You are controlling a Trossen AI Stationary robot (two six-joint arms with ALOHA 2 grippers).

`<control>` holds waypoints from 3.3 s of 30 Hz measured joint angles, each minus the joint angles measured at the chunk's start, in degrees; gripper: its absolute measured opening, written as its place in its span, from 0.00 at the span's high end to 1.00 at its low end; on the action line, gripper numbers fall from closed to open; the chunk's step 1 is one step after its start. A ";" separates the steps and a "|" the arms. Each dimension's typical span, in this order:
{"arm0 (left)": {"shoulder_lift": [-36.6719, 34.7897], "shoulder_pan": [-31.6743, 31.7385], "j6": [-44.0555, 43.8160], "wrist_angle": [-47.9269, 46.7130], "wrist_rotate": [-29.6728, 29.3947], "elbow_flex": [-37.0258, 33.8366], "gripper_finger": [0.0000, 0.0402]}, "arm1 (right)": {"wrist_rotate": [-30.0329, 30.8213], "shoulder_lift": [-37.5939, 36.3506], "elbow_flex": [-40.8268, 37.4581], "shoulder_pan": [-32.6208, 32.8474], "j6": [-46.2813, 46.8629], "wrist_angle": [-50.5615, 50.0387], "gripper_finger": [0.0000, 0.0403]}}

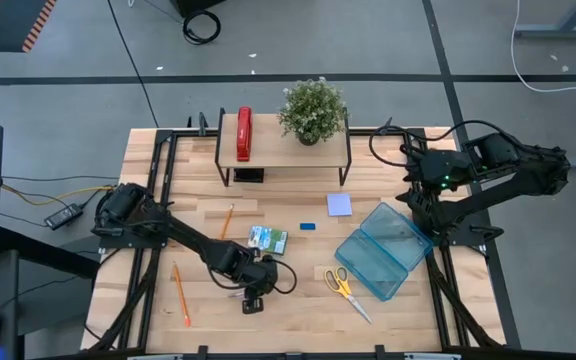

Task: Pack school essentials
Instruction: Put the violet pen into the blue supply box, then move the blue supply box to the center of the table

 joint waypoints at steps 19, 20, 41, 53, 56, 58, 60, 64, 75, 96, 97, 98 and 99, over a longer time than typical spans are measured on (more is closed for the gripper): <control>6.21 0.22 -1.24 -1.64 0.81 0.46 0.77 | 0.02 0.02 0.00 0.00 -0.20 -0.48 0.24; 6.24 0.22 -1.21 -1.66 0.80 0.46 0.79 | 0.02 0.02 0.00 0.00 -0.20 -0.48 0.24; 7.21 1.84 2.30 -6.93 -1.87 6.43 0.87 | 0.24 0.02 0.00 0.00 -0.24 -0.47 0.24; 7.31 7.81 12.48 -12.82 -2.51 20.43 0.87 | -0.26 0.00 0.00 0.00 -0.24 -0.48 0.24; 7.29 9.30 16.96 -11.83 -3.81 24.25 0.87 | -1.43 0.00 0.00 0.00 -0.17 -0.59 0.24; 7.28 10.40 20.62 -10.68 -5.13 26.87 0.86 | -2.37 0.00 0.00 0.00 -0.11 -1.04 0.24; 7.25 11.71 24.19 -9.36 -6.42 29.20 0.86 | -3.72 0.00 0.00 0.00 0.51 -2.16 0.24; 7.16 15.32 30.57 -1.73 -7.13 31.74 0.87 | -8.80 -0.43 0.00 0.00 4.69 -6.08 0.24; 12.62 21.51 32.00 30.48 0.61 31.76 0.85 | -18.71 -4.93 0.00 0.00 19.51 -6.32 0.24; 25.96 17.84 40.13 40.81 7.23 31.88 0.78 | -17.97 -4.49 0.04 0.00 29.41 -6.29 0.24; 26.13 17.84 40.16 39.15 7.24 31.73 0.76 | -17.97 -4.19 0.04 0.00 29.69 -6.29 0.24; 26.30 17.84 40.66 38.36 7.20 31.70 0.75 | -17.97 -4.04 0.05 0.00 29.79 -6.29 0.24; 26.49 17.87 41.33 37.71 7.19 31.71 0.73 | -17.96 -3.98 0.05 0.00 29.81 -6.27 0.24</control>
